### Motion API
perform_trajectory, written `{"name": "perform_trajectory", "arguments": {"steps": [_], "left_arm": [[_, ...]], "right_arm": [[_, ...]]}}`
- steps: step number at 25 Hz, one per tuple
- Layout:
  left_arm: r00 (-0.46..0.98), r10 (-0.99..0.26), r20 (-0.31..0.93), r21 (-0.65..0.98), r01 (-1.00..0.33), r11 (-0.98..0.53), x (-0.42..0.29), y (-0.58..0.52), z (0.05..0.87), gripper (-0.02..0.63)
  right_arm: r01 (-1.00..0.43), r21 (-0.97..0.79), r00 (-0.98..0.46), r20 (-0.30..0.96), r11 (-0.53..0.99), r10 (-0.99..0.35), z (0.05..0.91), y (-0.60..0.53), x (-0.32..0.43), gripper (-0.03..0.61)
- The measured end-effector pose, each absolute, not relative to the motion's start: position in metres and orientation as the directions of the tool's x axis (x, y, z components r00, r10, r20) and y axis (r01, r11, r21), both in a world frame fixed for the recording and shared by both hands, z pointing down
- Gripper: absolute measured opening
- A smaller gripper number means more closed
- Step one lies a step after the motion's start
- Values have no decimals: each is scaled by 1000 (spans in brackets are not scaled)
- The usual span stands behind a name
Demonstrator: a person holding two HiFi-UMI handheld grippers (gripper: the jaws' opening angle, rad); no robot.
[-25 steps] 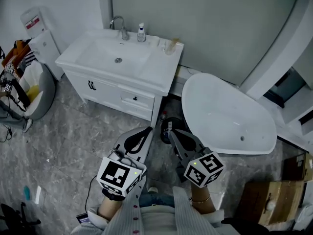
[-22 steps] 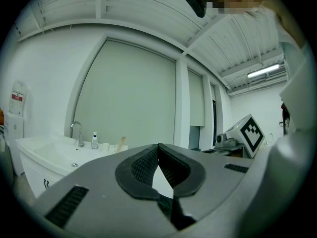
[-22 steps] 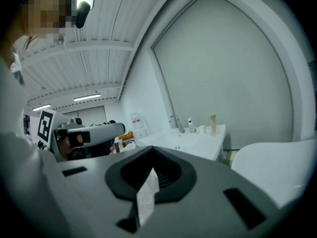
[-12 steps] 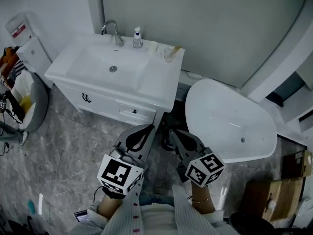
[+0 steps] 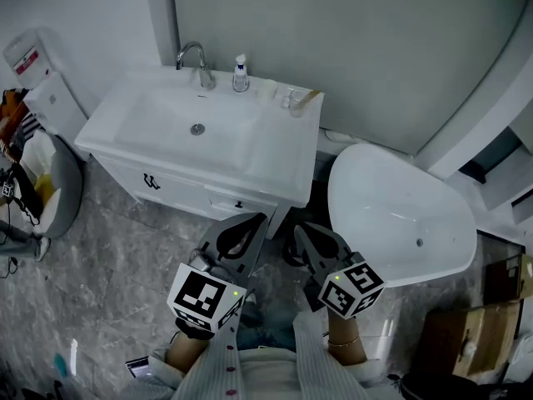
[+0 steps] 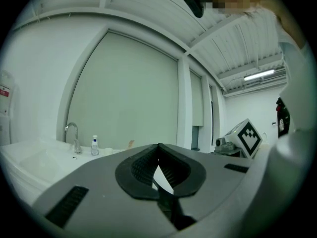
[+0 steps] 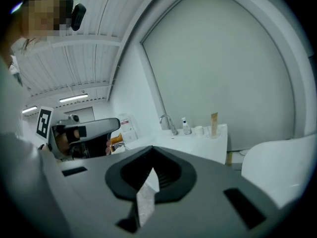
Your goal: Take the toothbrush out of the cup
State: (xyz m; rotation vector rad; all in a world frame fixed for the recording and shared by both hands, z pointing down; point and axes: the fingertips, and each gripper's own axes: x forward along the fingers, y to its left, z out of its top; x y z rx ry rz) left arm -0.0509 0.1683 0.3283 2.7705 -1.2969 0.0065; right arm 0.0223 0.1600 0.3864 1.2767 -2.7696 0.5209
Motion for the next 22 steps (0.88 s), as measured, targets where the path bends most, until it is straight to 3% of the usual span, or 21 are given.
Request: {"name": "perform_trajectory", "arguments": {"steps": [22], "left_arm": [[627, -776, 72, 115, -778, -618, -67, 70, 348, 17]], "right_arm": [[-740, -314, -668, 246, 594, -702, 412, 65, 9, 11]]}}
